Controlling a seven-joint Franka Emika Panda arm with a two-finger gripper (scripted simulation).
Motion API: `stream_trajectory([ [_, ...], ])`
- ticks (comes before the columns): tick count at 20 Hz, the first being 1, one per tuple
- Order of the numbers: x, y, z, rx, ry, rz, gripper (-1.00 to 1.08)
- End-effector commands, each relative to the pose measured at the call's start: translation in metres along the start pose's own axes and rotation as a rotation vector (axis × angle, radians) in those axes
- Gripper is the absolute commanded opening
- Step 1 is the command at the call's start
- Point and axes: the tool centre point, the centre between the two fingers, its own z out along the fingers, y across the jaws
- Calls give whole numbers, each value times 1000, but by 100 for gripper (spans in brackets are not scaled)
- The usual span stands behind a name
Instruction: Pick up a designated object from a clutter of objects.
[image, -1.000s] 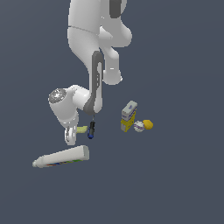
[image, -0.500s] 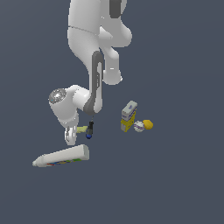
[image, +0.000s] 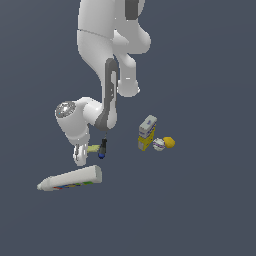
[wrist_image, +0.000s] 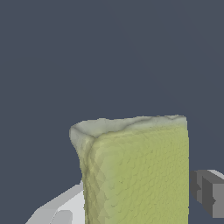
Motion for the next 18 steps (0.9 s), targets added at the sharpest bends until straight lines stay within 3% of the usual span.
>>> stream_trajectory([
  [1, -4, -3, -3, 3, 0, -4, -100],
  [9, -29, -11, -35, 2, -1, -5, -100],
  [18, -85, -29, -109, -1, -2, -7, -100],
])
